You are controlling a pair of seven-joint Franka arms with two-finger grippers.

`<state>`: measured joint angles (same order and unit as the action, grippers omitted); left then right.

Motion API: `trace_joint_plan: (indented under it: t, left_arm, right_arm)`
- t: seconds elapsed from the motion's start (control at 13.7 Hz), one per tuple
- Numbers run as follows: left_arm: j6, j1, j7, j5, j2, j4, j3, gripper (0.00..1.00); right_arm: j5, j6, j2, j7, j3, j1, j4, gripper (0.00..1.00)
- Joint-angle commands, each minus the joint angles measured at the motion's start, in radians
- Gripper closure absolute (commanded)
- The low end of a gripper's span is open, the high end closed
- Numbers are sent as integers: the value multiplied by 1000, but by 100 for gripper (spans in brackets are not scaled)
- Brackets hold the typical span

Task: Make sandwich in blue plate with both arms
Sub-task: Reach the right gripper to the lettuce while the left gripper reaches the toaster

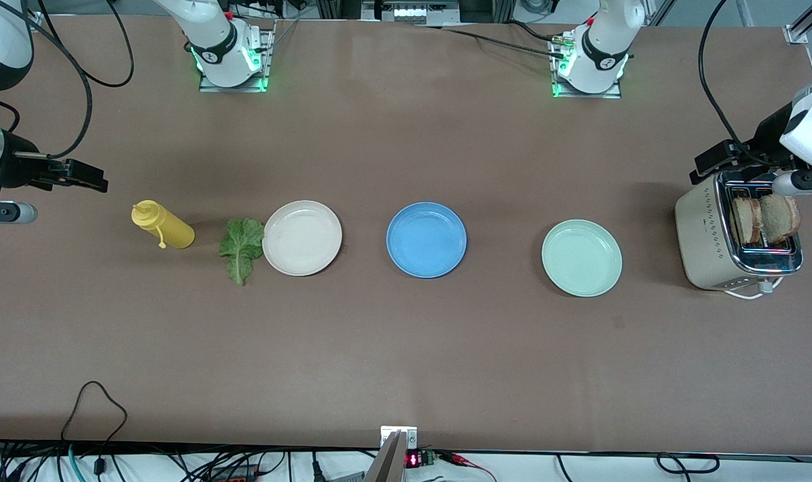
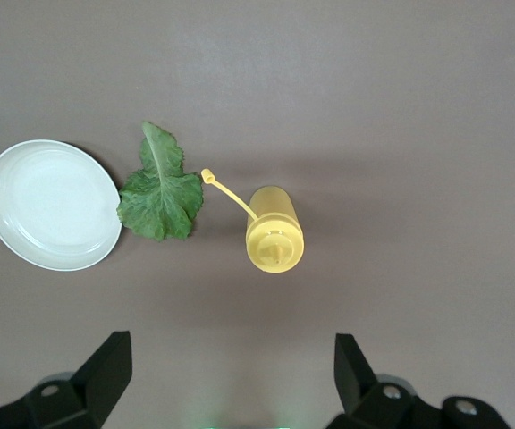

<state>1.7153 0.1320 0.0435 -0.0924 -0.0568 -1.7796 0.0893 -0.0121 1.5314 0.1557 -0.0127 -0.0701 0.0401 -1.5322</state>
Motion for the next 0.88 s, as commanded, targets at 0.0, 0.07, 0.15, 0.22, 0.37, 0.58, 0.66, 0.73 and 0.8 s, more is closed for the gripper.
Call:
trace_joint_plan:
  t: [0.0,0.07,0.15,0.22,0.37,0.58,0.66,0.73,0.8]
  left_arm:
    - [-8,-2,15,19,-28,-15,3,0]
    - [-2,-2,9,26,-22,-14,0,0]
    - [4,0,6,42,1,-11,-9,0]
    - [7,9,4,54,33,6,-16,0]
    - [10,79,-14,60,101,45,-14,0]
    - [47,176,-126,60,225,74,-14,0]
    - [70,193,-148,60,259,72,-16,0]
    - [73,210,-149,62,288,71,-17,0]
    - [73,225,-158,81,307,68,-16,0]
  right_arm:
    - [14,4,-19,-3,4,-6,-9,0]
    - [14,4,-19,-3,4,-6,-9,0]
    - [14,3,-19,-3,4,-6,-9,0]
    - [14,3,-19,-3,4,-6,-9,0]
    - [14,4,-19,-3,9,-3,-8,0]
    - [14,3,-18,-3,9,-5,-8,0]
    - [14,3,-18,-3,9,-5,-8,0]
    - [14,4,-16,-4,9,-5,-8,0]
    - [15,4,-13,-9,9,-5,-5,0]
